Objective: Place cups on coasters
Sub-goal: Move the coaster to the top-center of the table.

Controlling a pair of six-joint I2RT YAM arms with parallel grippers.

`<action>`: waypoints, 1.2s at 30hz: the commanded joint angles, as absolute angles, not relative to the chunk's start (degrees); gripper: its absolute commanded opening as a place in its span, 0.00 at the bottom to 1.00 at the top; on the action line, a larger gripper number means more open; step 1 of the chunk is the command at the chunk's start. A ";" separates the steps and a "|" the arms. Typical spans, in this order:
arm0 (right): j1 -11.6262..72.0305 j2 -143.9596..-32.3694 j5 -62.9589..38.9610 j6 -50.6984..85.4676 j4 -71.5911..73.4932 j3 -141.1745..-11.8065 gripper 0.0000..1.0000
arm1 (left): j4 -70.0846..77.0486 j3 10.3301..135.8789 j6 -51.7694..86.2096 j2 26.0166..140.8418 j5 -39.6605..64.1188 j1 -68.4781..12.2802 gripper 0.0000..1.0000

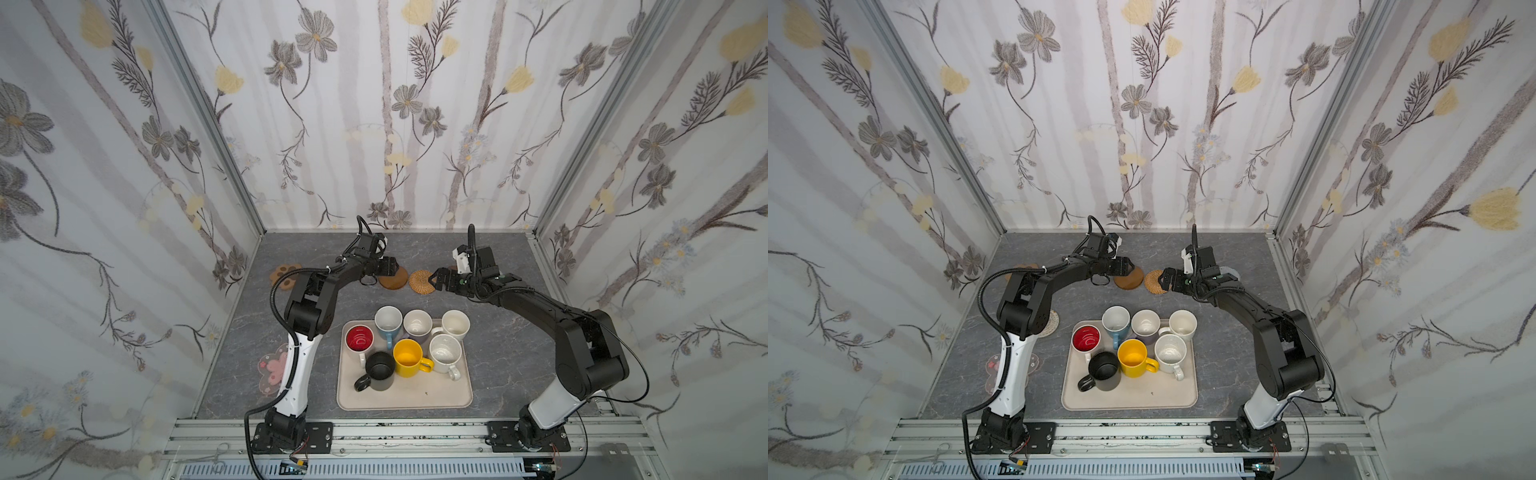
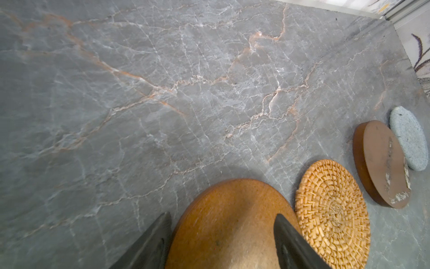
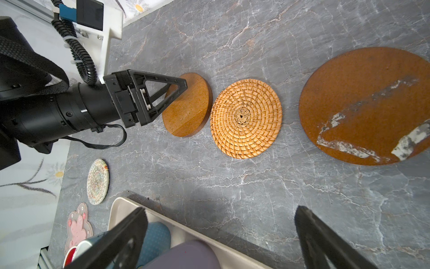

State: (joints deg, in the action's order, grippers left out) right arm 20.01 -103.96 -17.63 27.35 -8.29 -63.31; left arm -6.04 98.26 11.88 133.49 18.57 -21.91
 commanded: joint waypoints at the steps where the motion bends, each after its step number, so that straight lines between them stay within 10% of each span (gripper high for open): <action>1: 20.06 -103.54 -17.93 27.24 -5.80 -63.62 1.00 | -7.96 98.14 12.89 131.04 16.44 -21.97 0.77; 36: 25.87 -97.66 -15.34 23.18 -0.59 -66.18 1.00 | -8.18 48.76 39.05 85.56 -0.71 -2.74 1.00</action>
State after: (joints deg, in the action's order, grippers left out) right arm 25.87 -98.94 -14.87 22.94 -4.71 -67.05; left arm -8.25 50.81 36.51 86.11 -0.86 -3.90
